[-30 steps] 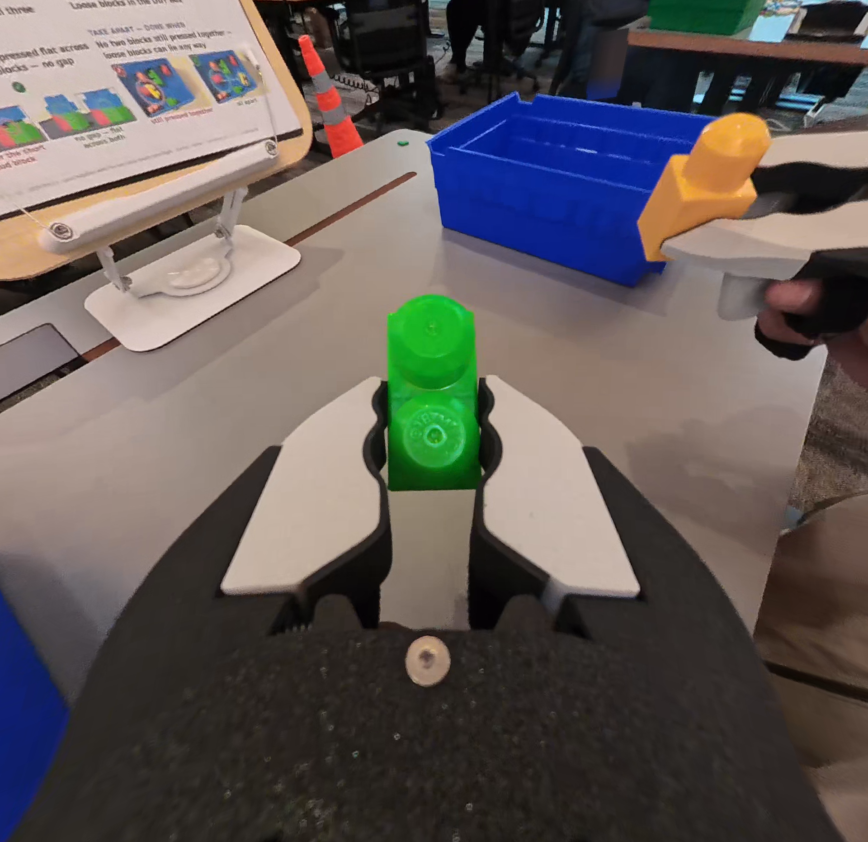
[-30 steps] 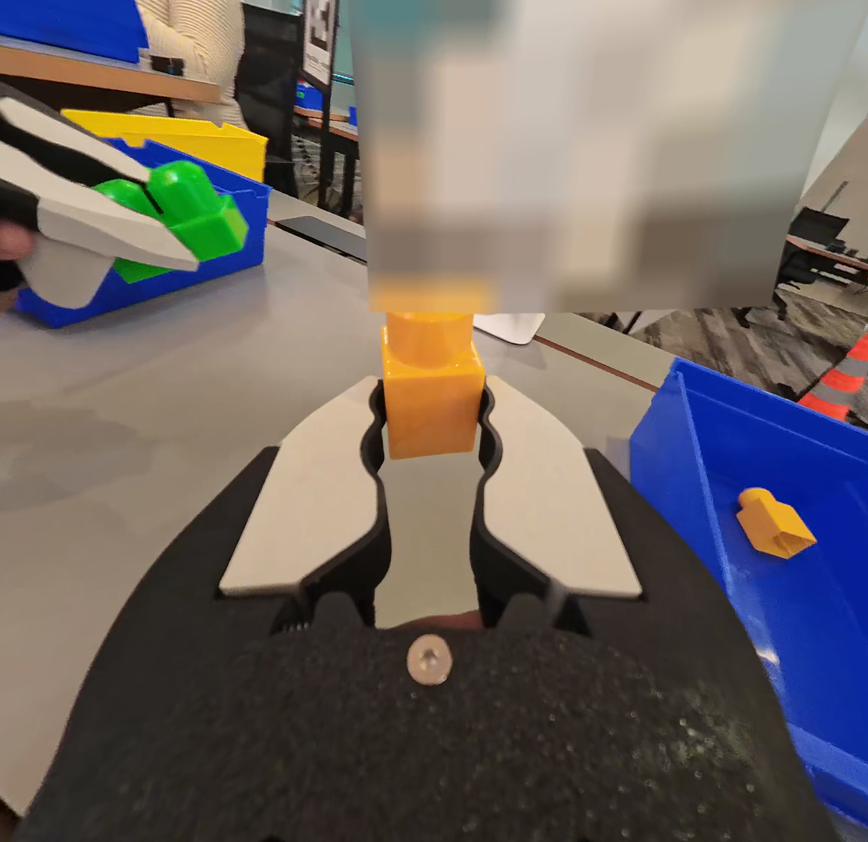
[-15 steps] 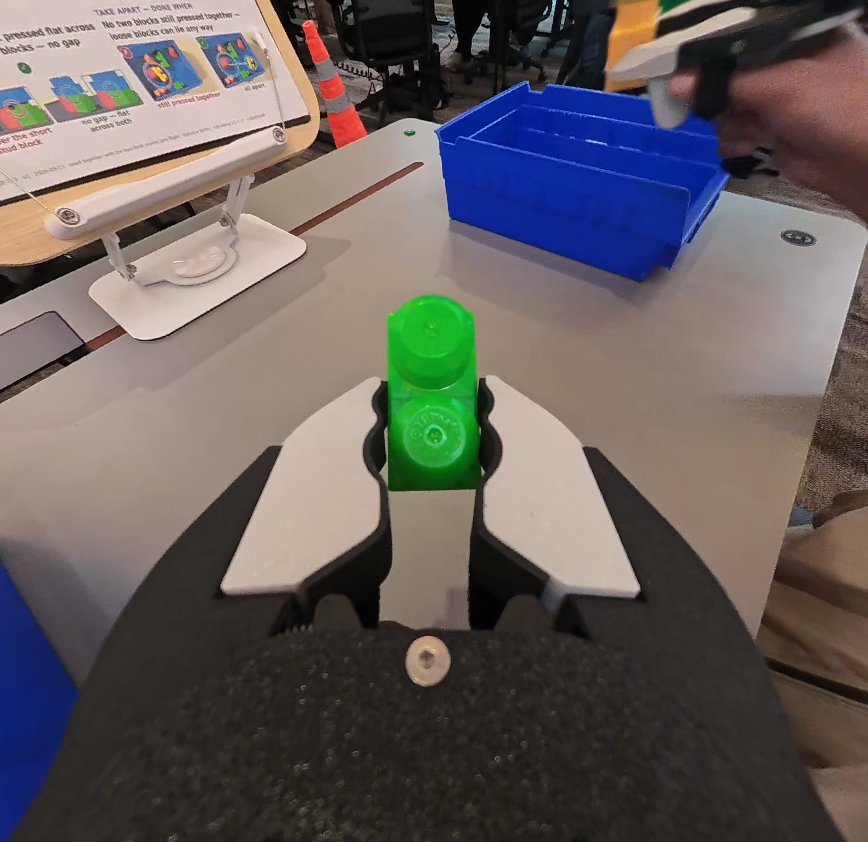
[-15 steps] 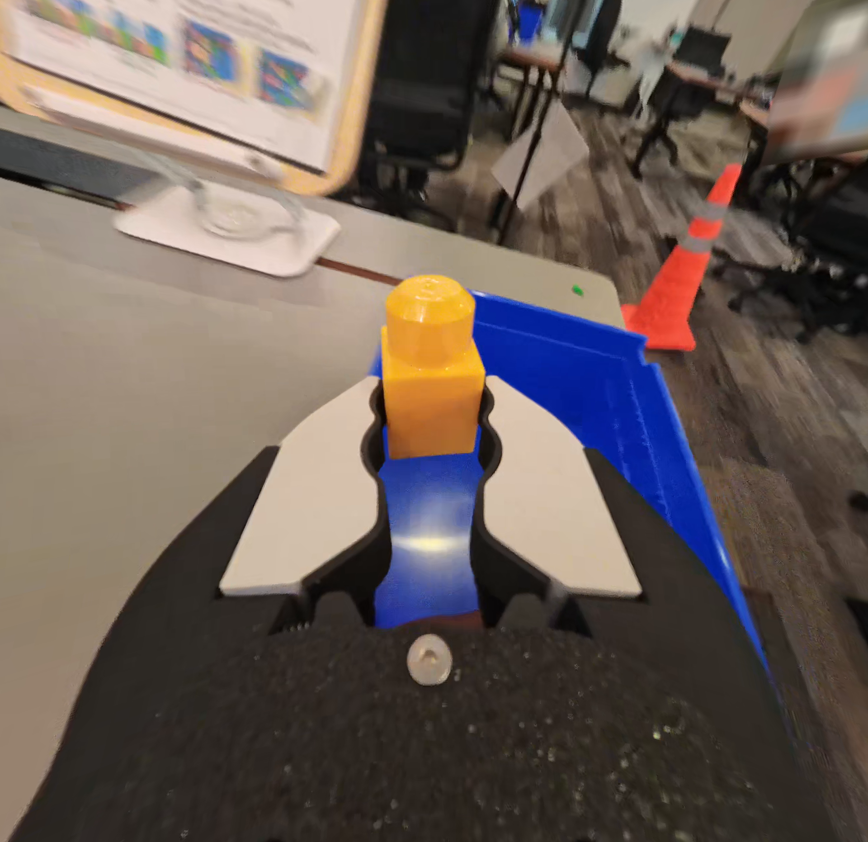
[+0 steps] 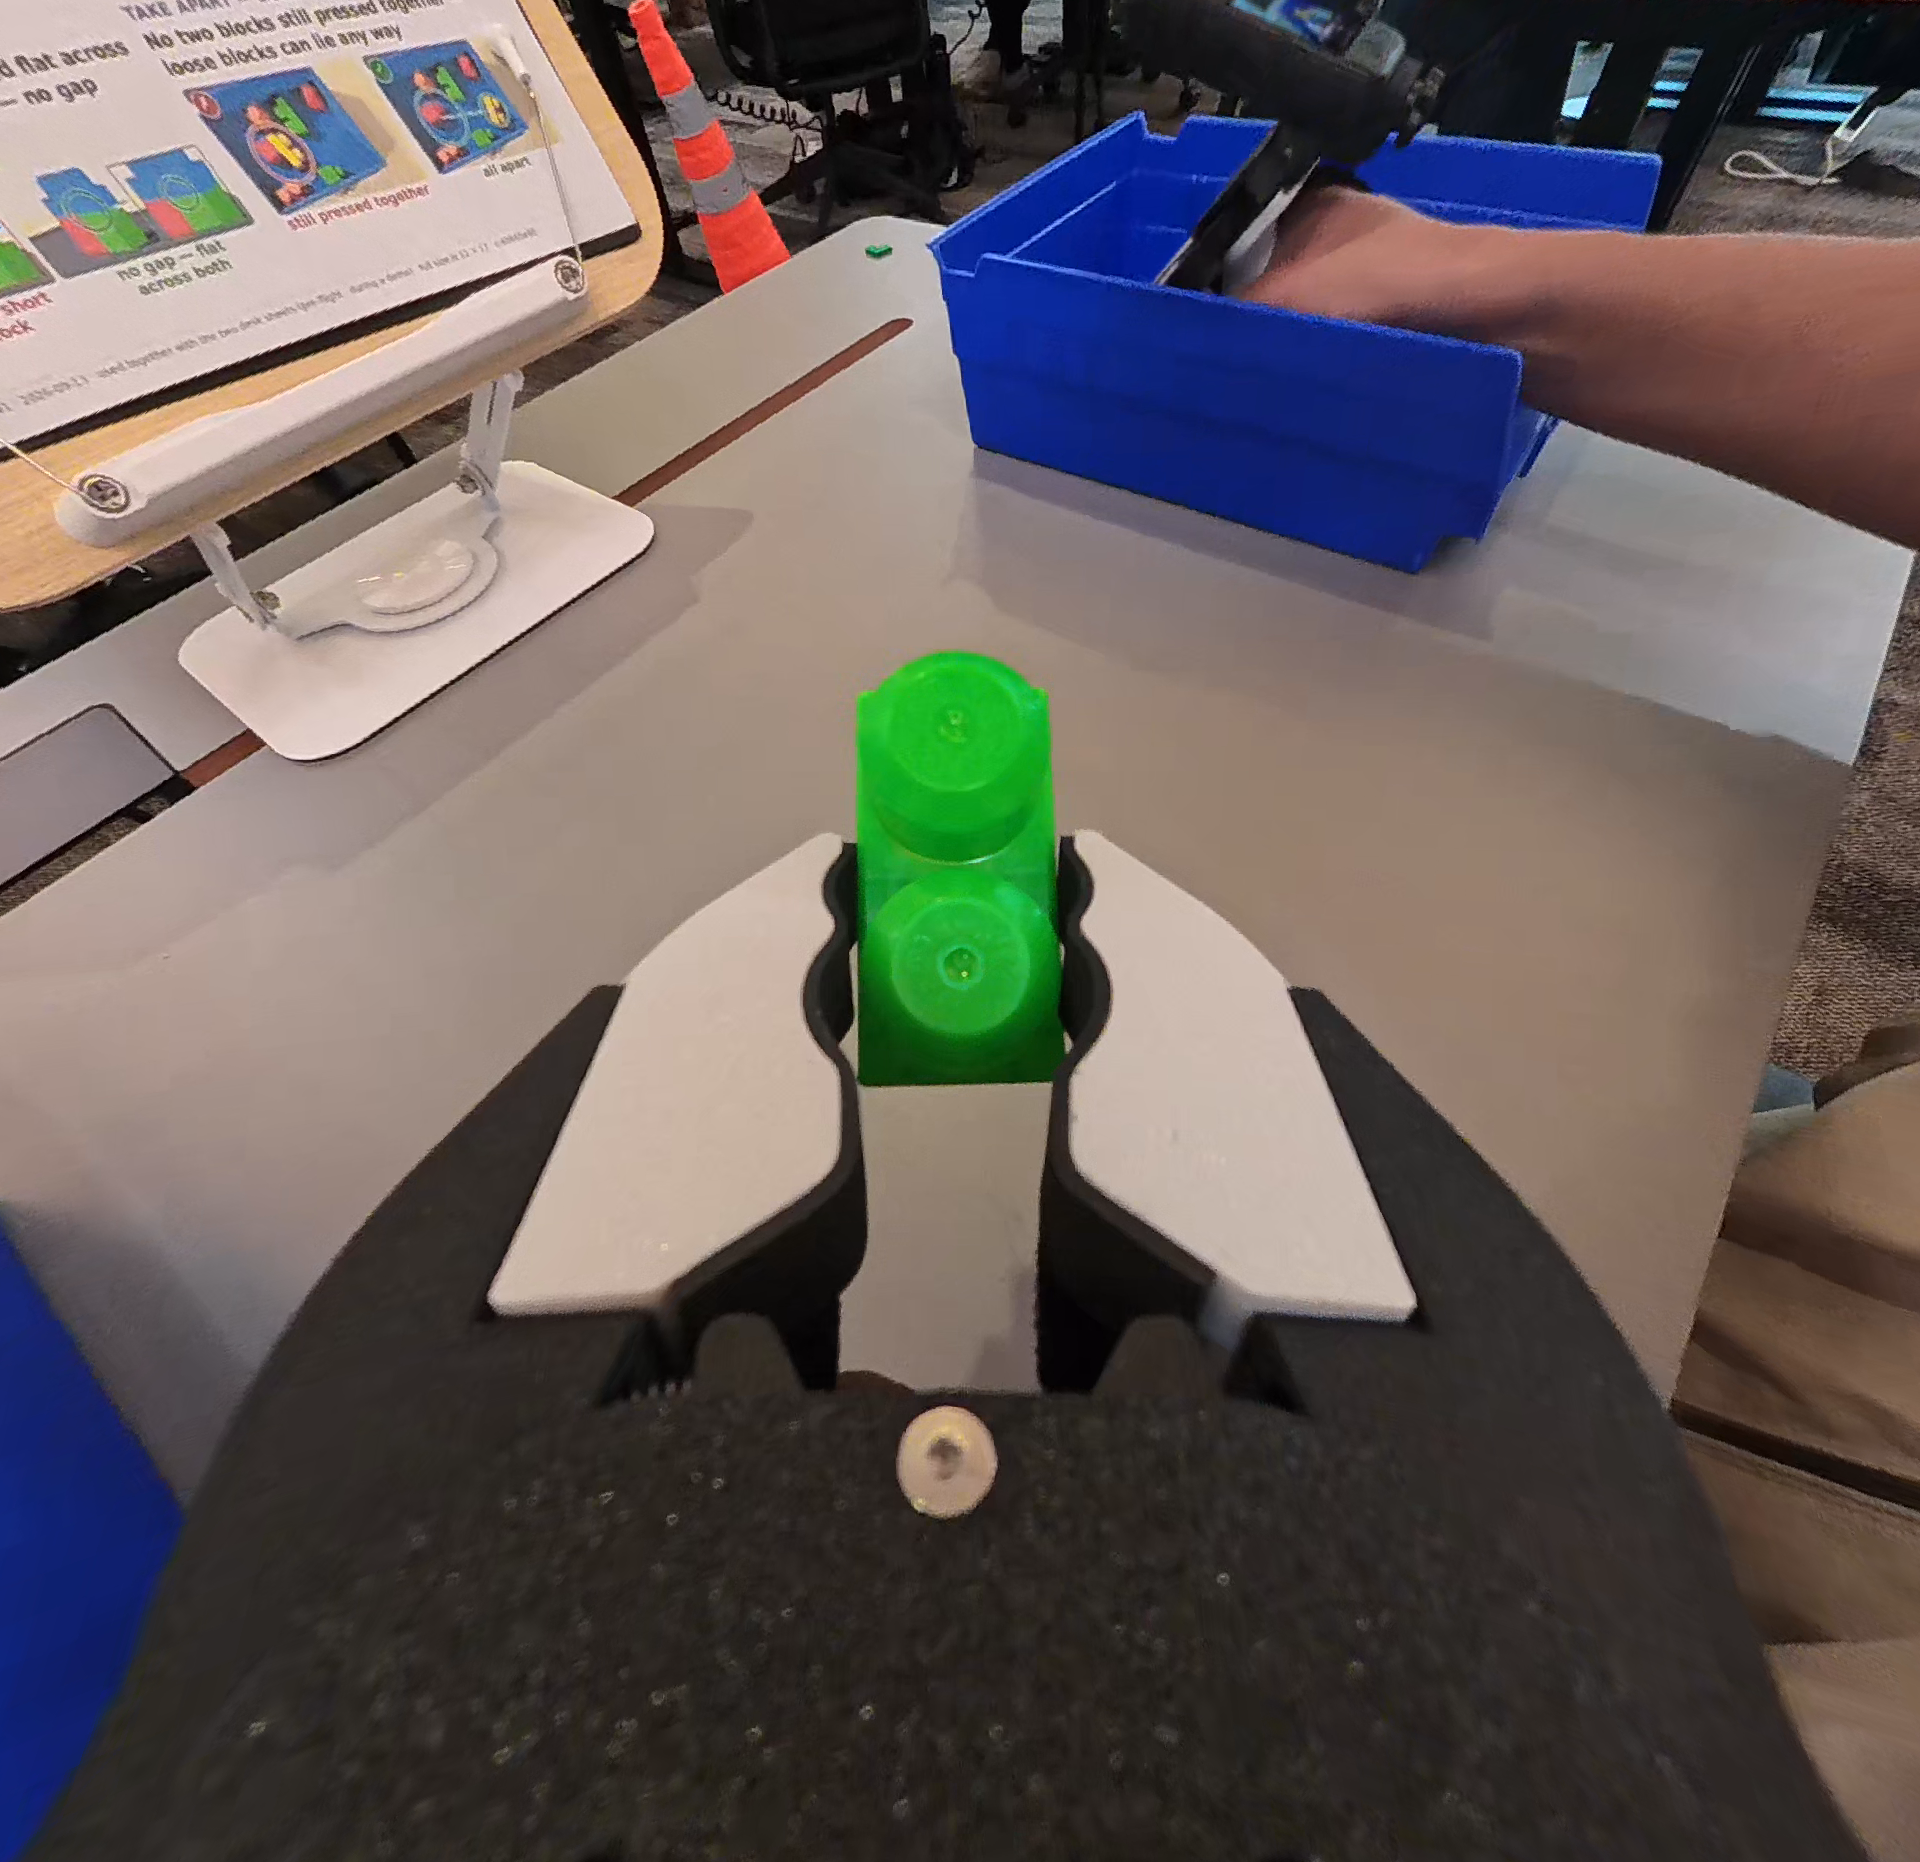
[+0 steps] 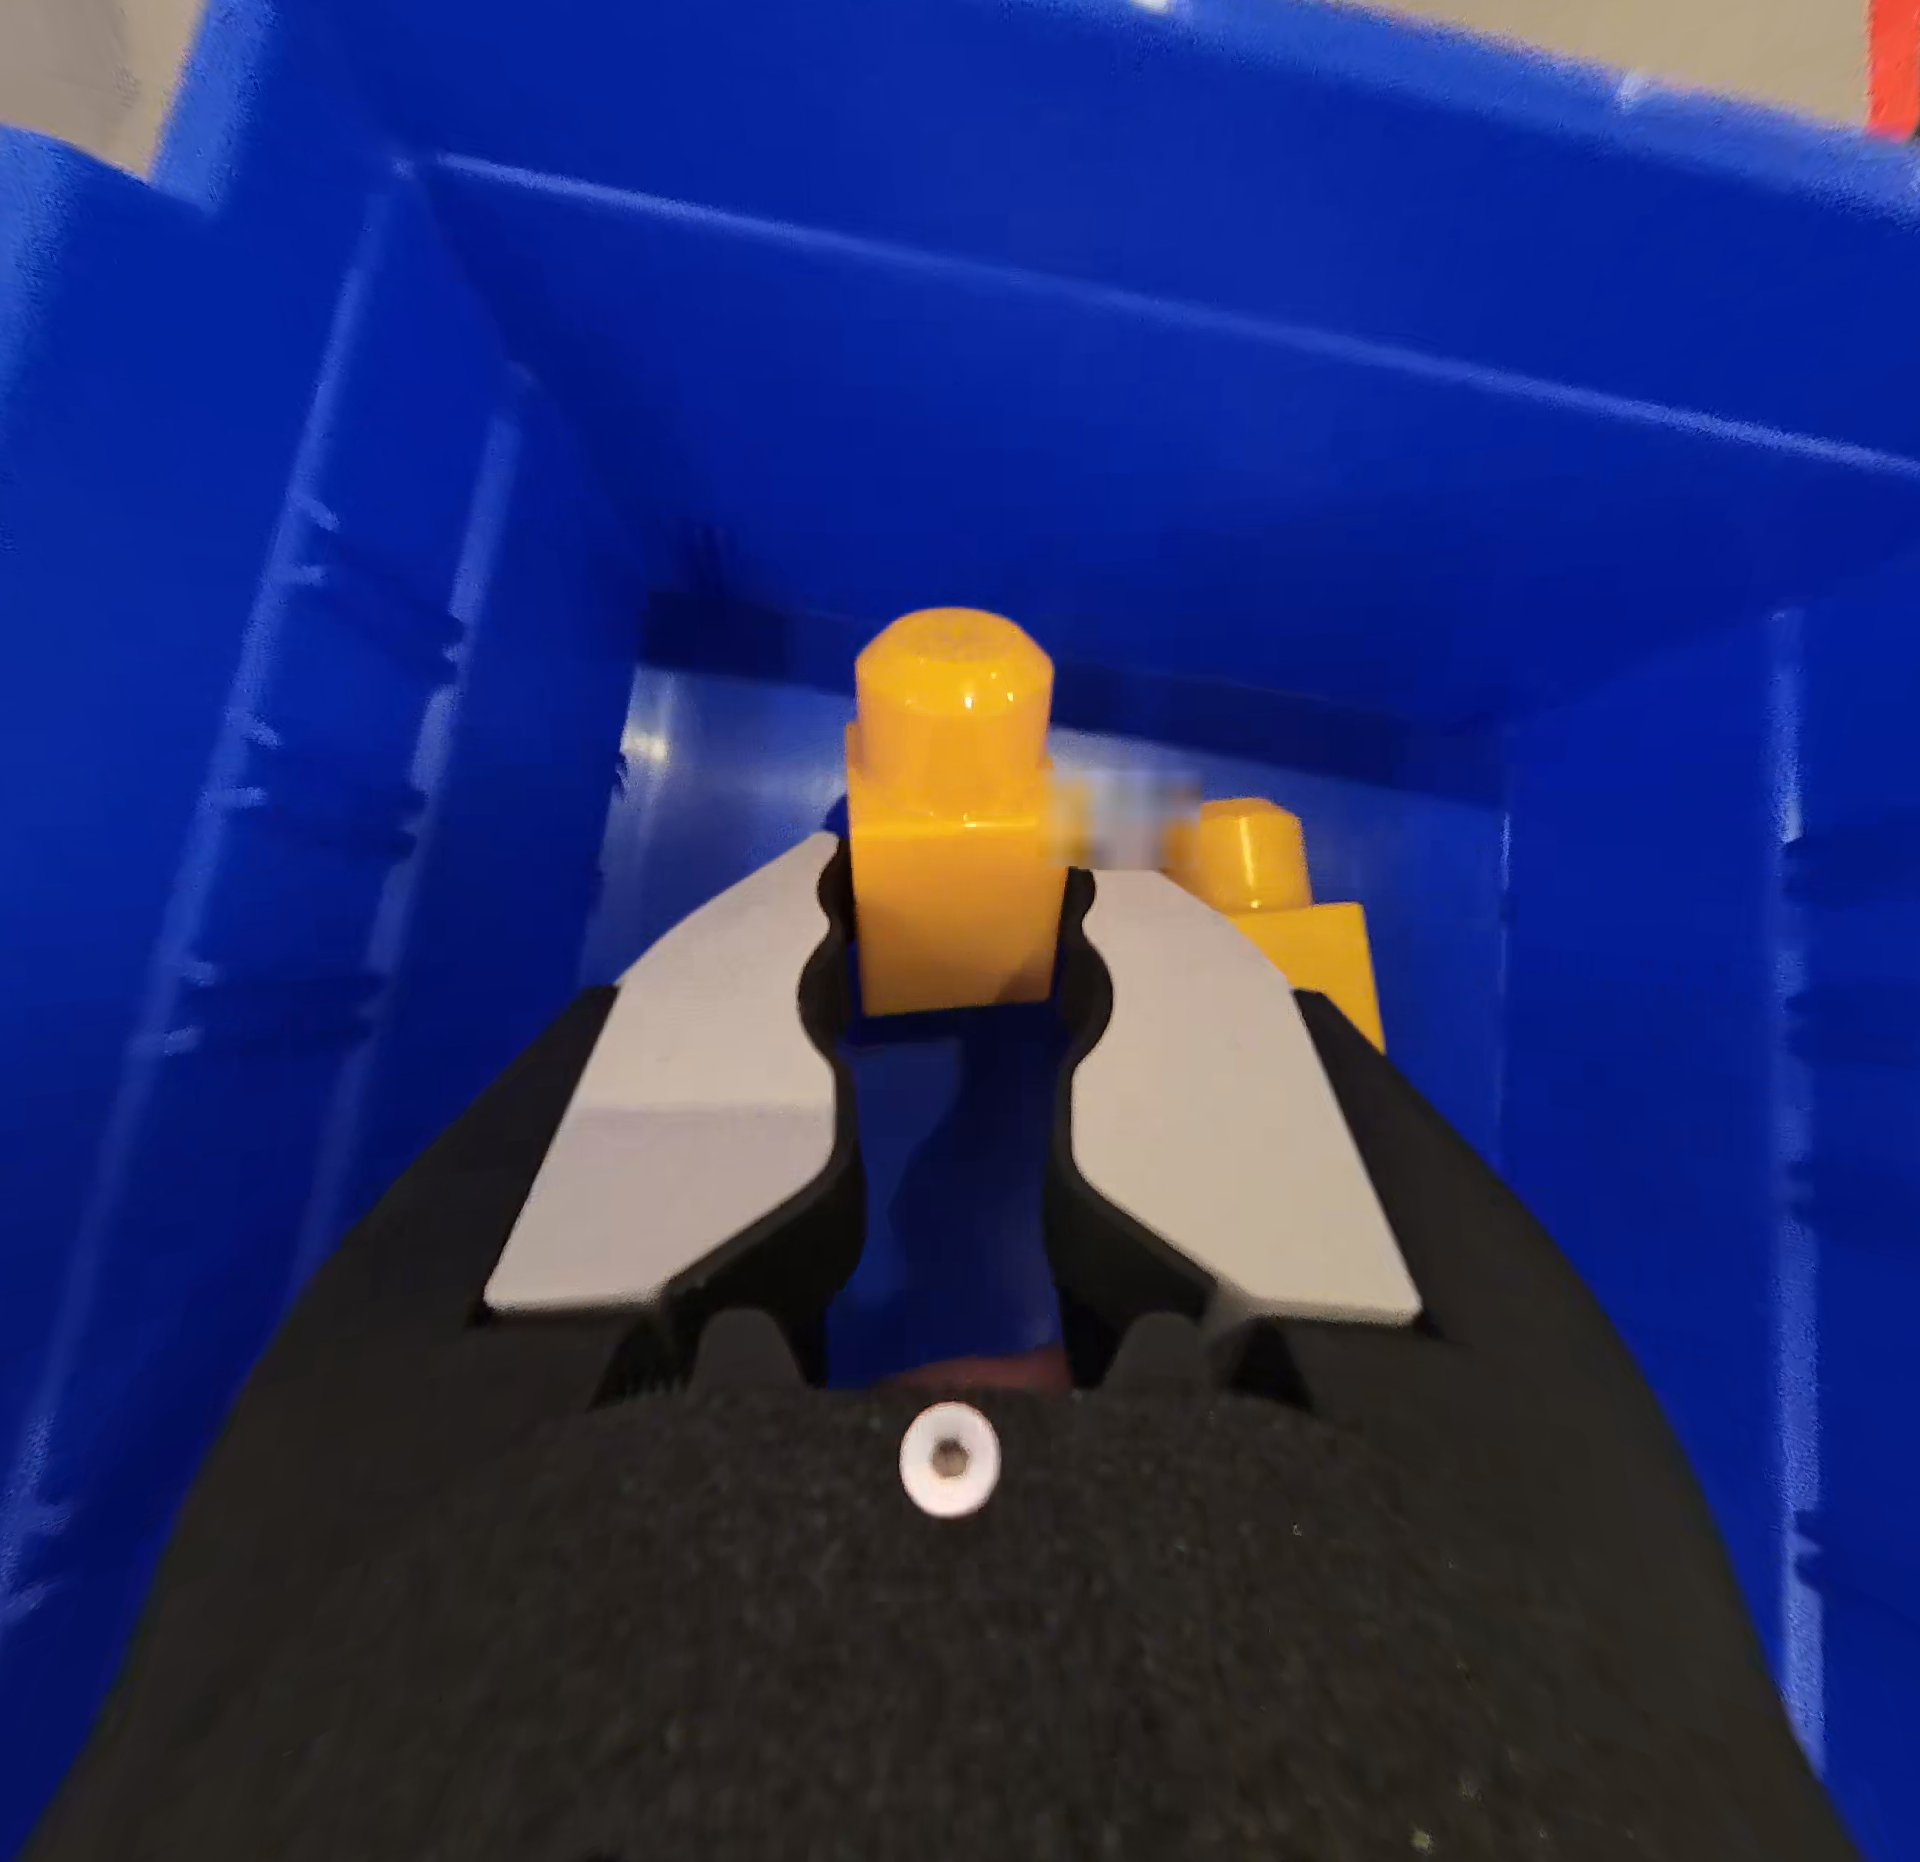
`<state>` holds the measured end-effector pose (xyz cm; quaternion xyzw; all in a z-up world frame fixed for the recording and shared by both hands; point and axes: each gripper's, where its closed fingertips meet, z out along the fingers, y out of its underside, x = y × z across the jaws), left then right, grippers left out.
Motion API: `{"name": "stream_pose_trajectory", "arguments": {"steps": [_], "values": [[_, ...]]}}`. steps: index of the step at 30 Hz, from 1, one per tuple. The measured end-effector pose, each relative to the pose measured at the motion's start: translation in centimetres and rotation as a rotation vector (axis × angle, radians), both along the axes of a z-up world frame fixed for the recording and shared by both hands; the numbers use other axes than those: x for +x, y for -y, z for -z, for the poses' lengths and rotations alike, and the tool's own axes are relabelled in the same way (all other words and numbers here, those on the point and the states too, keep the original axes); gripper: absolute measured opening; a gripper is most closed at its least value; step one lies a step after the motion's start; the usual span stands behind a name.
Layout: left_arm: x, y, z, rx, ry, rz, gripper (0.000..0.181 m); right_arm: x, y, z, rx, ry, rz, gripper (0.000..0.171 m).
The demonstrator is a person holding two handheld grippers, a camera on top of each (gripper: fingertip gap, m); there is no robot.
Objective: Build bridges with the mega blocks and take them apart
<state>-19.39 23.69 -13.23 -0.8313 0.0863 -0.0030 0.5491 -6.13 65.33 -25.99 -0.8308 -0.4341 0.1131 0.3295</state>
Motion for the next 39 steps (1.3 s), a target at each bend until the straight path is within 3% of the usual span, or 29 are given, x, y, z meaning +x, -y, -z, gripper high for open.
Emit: {"name": "stream_pose_trajectory", "arguments": {"steps": [2,4,6,11,15,18,21,24,27,32,39], "values": [[-0.2,0.0,0.1,0.000,0.007,-0.003,0.036,0.1,0.0,0.0,0.018,-0.004,0.001,0.038],[-0.4,0.0,0.1,-0.001,0.012,-0.007,0.036,0.1,0.1,-0.3,0.020,-0.014,0.001,0.056],[-0.5,0.0,0.2,-0.002,0.016,-0.010,0.036,0.4,0.2,-1.1,0.045,-0.024,-0.004,0.063],[-0.7,0.0,0.2,-0.001,0.018,-0.017,0.036,2.6,2.3,-7.9,0.159,-0.167,-0.024,0.062],[-1.3,0.0,0.2,-0.002,0.013,-0.031,0.036,4.4,9.4,-15.6,0.296,-0.375,-0.115,0.060],[-1.9,0.1,0.5,-0.012,0.007,-0.048,0.036,4.6,17.6,-18.4,0.397,-0.516,-0.231,0.062],[-2.6,0.1,0.9,-0.022,0.016,-0.063,0.036,3.7,25.4,-16.9,0.386,-0.626,-0.334,0.060],[-3.1,0.3,1.1,-0.028,0.015,-0.076,0.036,3.2,29.7,-13.7,0.353,-0.643,-0.353,0.061],[-3.3,0.5,1.1,-0.032,0.013,-0.085,0.036,3.0,31.3,-11.5,0.309,-0.635,-0.355,0.063],[-3.0,0.9,1.6,-0.059,-0.007,-0.047,0.036,2.4,32.7,-11.2,0.228,-0.682,-0.447,0.065],[1.3,1.1,1.3,-0.121,-0.001,0.285,0.036,-1.3,37.9,-11.6,0.229,-0.610,-0.956,0.062]]}}
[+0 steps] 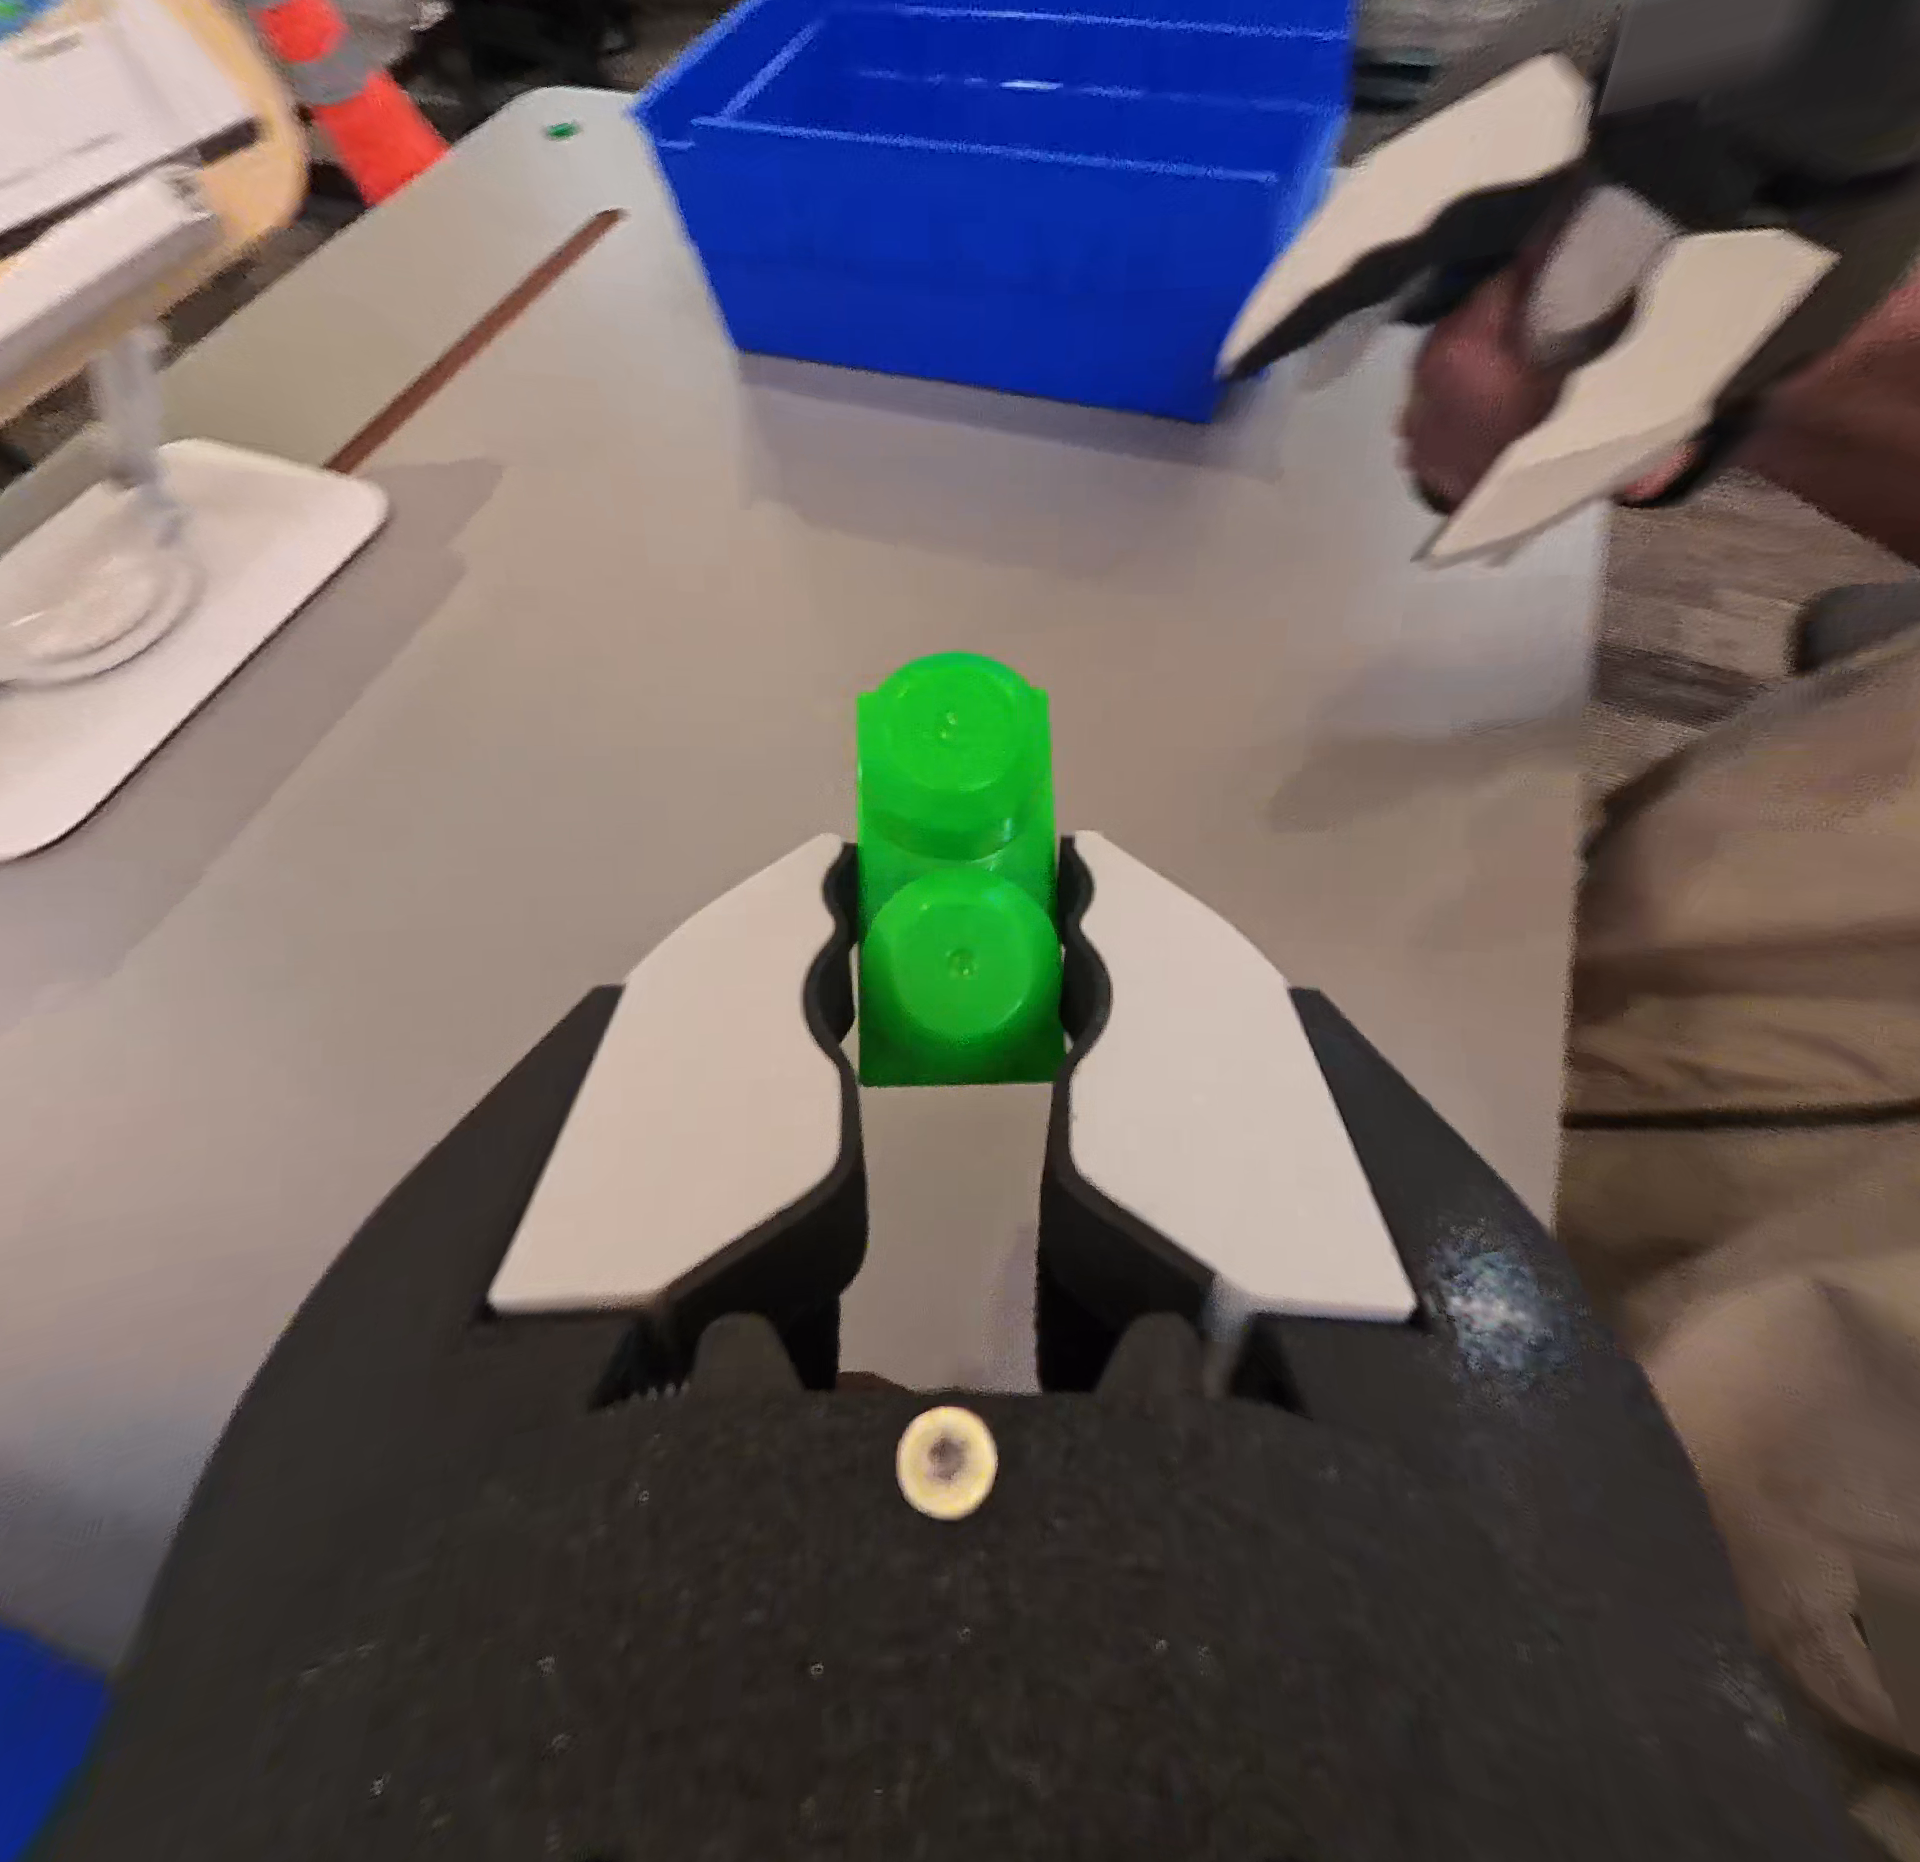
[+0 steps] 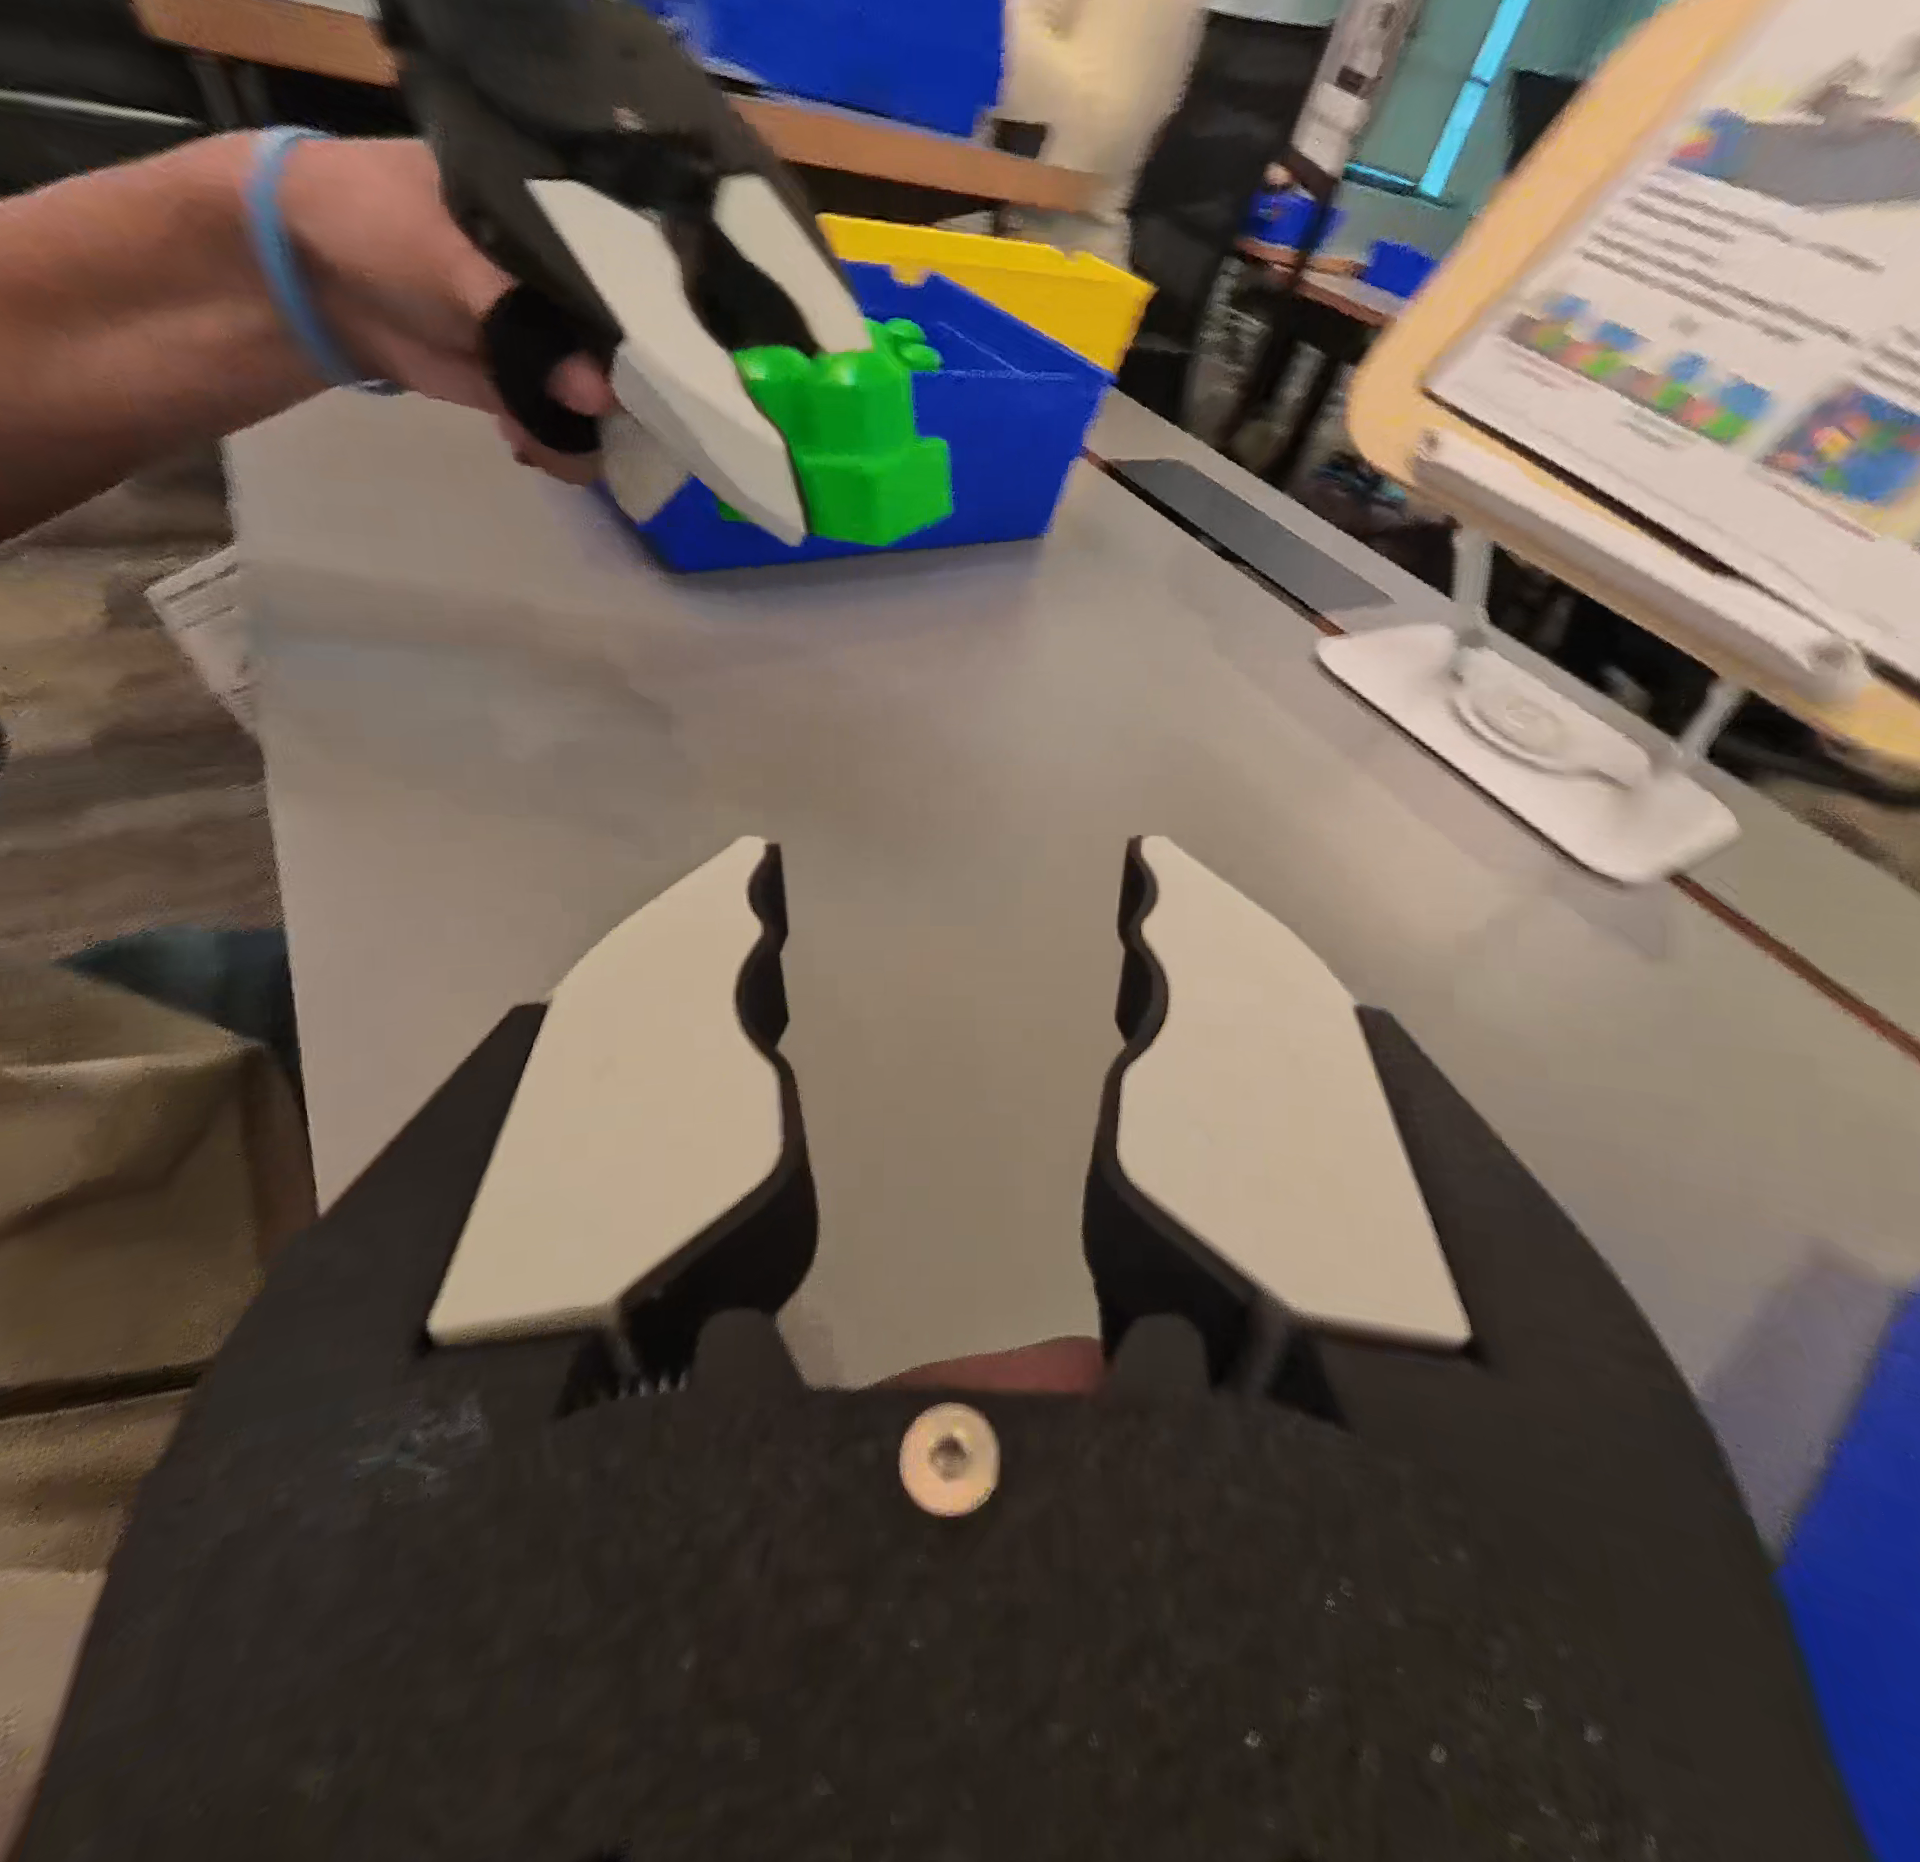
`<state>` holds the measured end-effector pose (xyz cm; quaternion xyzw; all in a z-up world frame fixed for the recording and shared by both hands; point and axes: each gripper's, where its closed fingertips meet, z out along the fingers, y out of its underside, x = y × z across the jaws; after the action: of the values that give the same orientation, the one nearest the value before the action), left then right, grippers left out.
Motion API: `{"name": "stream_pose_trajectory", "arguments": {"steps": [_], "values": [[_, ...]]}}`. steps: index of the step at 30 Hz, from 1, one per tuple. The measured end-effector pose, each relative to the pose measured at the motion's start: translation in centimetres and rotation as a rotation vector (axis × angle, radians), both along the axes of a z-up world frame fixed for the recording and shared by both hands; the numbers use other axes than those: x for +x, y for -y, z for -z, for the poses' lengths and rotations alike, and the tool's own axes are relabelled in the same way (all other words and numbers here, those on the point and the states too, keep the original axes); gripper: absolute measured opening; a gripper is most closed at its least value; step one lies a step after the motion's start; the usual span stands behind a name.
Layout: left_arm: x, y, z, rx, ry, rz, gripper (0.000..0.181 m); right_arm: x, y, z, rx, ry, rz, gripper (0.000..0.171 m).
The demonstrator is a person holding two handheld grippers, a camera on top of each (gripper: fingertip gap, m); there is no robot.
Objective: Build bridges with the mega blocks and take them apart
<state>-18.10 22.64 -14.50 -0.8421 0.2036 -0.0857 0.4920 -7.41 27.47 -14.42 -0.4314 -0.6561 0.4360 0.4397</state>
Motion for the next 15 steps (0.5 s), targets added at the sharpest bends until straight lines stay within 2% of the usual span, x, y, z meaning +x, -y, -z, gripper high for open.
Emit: {"name": "stream_pose_trajectory", "arguments": {"steps": [3,7,15], "values": [[2.1,0.0,-0.5,-0.004,0.006,0.166,0.036,-1.8,1.4,-0.3,0.024,0.036,-0.164,0.061],[3.6,-0.1,-0.2,-0.034,-0.024,0.288,0.036,-3.5,2.1,-0.4,0.067,0.071,-0.295,0.060],[5.4,-1.3,0.4,-0.047,-0.007,0.383,0.036,-5.0,2.8,-0.2,0.049,0.096,-0.414,0.053]]}}
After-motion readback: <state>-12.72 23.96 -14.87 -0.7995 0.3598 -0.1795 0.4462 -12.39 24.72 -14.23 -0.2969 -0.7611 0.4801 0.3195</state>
